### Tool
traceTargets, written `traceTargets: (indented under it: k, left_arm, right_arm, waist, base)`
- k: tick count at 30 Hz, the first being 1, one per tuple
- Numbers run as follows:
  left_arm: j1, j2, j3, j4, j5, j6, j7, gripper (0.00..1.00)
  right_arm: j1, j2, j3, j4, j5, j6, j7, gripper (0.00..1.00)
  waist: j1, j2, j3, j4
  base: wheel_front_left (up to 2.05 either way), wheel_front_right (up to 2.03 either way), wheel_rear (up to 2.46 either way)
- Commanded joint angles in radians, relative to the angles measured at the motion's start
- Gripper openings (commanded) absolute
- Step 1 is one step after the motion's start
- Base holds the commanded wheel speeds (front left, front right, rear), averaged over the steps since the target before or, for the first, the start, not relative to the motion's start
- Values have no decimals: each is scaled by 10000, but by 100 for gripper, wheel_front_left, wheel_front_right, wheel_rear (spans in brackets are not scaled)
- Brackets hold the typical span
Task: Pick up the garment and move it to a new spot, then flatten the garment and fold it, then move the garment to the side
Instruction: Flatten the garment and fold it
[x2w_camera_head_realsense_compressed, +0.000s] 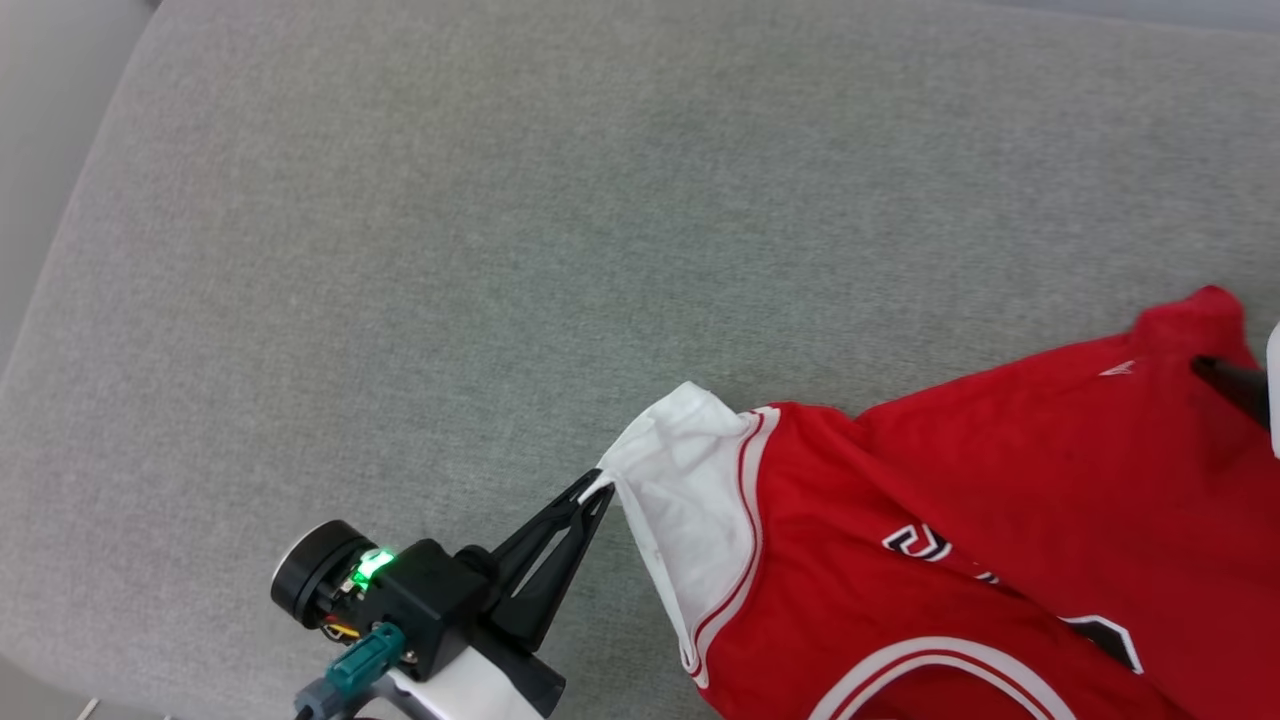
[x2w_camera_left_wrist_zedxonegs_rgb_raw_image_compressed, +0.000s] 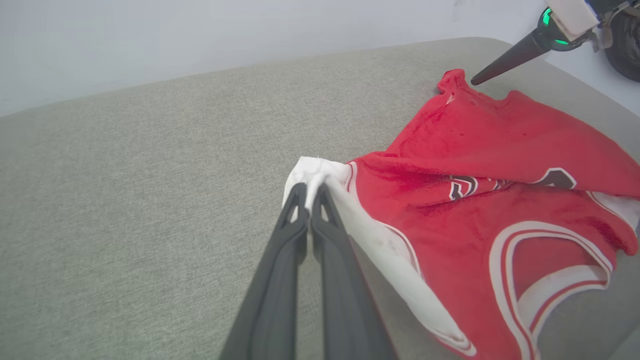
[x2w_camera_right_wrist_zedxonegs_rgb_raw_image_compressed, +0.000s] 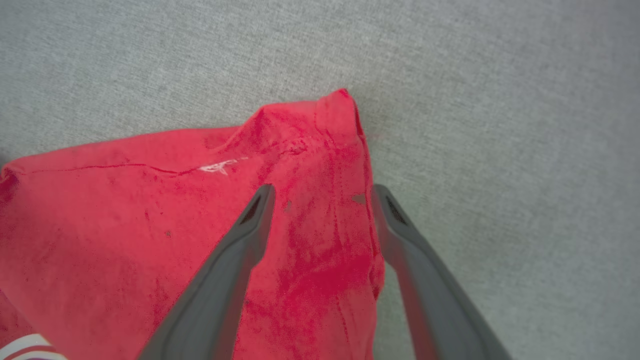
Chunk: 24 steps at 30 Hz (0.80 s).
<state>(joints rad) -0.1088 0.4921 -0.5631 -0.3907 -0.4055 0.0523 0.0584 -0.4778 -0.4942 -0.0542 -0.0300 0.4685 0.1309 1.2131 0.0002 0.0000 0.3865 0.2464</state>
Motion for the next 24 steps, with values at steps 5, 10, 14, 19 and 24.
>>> traceTargets:
  k: [5,10,14,19,24]
  left_arm:
    - [-364,-222,-268,16,241,-148,-73,0]
    - [-603,-429,-480,87,322,-226,-109,0]
    - [-652,-487,-540,214,299,-243,-184,0]
    - [-741,-526,-562,315,250,-250,-237,0]
    - [-699,-496,-539,405,195,-193,-282,0]
  right_arm:
    - [-472,-259,79,640,-207,-4,-256,100]
    - [-603,-387,183,1213,-265,-4,-299,100]
    - [-517,-457,402,1558,-210,-4,-445,100]
    - [-79,-469,757,1963,-71,-2,-425,100]
    - [-28,-470,765,2147,24,-2,-651,0]
  waist:
    - [-2,0,619,611]
    - [-2,0,865,854]
    - [-2,0,949,969]
    - [-2,0,966,1065]
    - [-2,0,887,1006]
  base:
    - [0,0,0]
    - [0,0,0]
    - [0,0,0]
    - [0,0,0]
    - [0,0,0]
